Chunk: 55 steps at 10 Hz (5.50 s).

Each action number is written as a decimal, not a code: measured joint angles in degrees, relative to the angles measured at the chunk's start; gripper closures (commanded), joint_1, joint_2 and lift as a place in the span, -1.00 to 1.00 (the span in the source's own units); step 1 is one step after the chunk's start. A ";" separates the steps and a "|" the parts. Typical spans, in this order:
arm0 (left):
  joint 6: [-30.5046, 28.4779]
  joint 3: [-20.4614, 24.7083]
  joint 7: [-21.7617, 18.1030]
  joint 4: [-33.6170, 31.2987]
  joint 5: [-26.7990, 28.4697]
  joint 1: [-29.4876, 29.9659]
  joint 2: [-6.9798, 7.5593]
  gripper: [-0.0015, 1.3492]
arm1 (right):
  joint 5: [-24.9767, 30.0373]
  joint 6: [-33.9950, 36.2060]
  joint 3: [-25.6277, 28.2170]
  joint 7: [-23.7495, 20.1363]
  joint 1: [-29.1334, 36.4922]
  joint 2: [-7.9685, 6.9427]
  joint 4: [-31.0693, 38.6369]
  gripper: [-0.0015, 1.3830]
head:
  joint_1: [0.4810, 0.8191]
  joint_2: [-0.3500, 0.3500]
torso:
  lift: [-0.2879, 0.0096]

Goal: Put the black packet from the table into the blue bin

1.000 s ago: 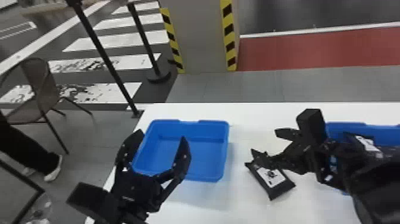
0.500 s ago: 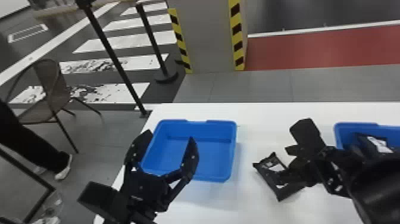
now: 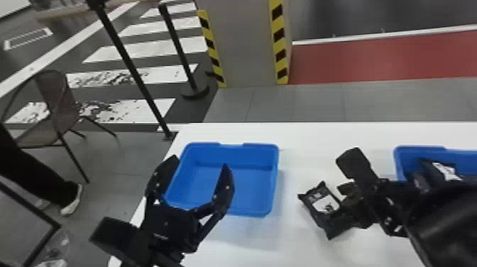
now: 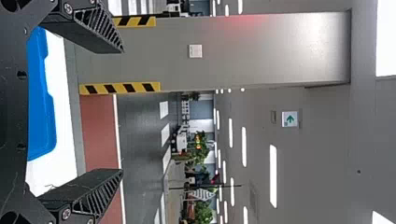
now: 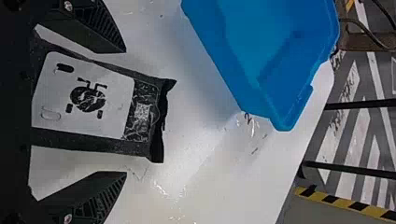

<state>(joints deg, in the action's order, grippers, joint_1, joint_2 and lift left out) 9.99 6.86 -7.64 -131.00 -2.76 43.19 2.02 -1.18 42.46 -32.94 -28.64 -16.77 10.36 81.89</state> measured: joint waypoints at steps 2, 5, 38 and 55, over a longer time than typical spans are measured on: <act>0.00 -0.01 0.02 0.12 -0.06 0.04 0.00 -0.83 | 0.30 2.02 -0.79 0.11 -0.31 -0.02 -0.50 0.32 | 0.27 0.90 | 0.20; -0.01 0.15 0.01 0.15 -0.11 0.11 0.00 -0.83 | -0.09 3.50 -1.10 1.52 -0.14 -0.07 0.08 0.68 | 0.27 0.90 | 0.20; 3.65 0.91 0.06 0.05 -1.24 1.88 0.09 -0.83 | -8.76 -45.09 44.43 9.47 65.41 -7.81 55.01 -0.88 | 0.27 0.08 | 0.20; 2.37 0.68 0.06 0.01 -0.89 1.81 0.17 -0.83 | -8.19 -44.29 44.36 10.89 65.98 -8.08 55.15 -0.88 | 0.27 0.05 | 0.20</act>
<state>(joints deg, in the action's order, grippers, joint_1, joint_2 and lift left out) 12.36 7.54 -7.58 -130.99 -3.65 45.00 2.19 -9.37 -1.83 11.43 -17.75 49.21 2.28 137.04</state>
